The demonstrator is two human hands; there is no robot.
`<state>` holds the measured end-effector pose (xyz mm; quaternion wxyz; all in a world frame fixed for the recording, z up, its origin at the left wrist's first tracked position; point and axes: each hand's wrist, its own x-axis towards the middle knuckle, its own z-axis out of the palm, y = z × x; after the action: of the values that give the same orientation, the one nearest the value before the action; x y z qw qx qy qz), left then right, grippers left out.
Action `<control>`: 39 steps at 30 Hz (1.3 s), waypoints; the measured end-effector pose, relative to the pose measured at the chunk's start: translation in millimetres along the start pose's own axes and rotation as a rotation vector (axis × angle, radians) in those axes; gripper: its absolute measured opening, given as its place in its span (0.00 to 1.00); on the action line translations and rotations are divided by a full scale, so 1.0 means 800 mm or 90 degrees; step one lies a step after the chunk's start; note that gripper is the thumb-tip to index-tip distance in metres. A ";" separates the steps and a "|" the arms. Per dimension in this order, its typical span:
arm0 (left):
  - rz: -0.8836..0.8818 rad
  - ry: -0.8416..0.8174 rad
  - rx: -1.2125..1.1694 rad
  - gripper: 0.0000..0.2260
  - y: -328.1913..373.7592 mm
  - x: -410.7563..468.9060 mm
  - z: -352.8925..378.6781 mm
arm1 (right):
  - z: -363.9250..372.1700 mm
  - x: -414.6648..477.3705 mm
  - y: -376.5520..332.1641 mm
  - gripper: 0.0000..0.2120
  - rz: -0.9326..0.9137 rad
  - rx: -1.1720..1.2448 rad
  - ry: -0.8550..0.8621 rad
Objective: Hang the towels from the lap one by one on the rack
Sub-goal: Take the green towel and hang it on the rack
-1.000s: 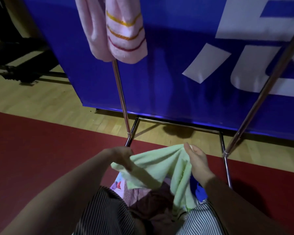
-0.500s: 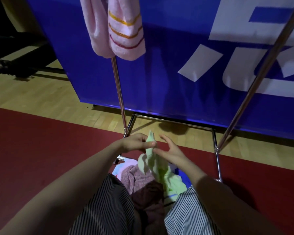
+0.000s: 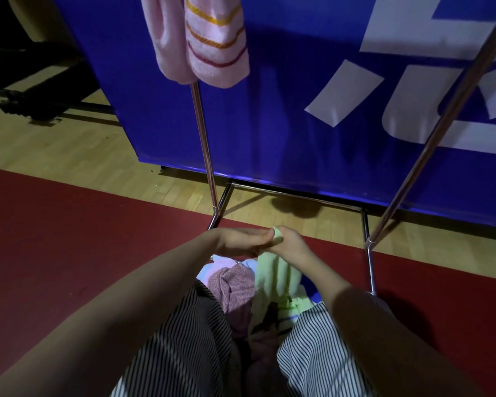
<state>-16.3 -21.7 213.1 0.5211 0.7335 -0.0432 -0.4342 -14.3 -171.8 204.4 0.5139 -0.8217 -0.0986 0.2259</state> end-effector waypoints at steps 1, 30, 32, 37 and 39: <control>0.009 -0.008 -0.019 0.15 -0.001 0.002 -0.001 | -0.001 0.000 -0.003 0.08 -0.004 0.005 0.034; -0.017 0.514 -0.003 0.07 -0.042 -0.024 -0.070 | -0.046 0.017 0.012 0.11 0.146 0.023 0.363; -0.036 0.479 -0.037 0.10 -0.034 -0.018 -0.065 | -0.040 0.021 0.015 0.08 0.177 0.033 0.316; 0.006 0.351 -0.240 0.02 -0.004 0.005 -0.031 | -0.022 0.023 0.012 0.11 0.290 0.243 0.184; 0.037 0.328 -0.269 0.06 0.003 0.014 -0.019 | -0.018 0.024 0.009 0.10 0.310 0.279 0.179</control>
<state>1.9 -17.6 209.7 0.6678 0.6933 0.1597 -0.2188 9.1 -179.0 198.5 0.6175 -0.7145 0.2228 0.2422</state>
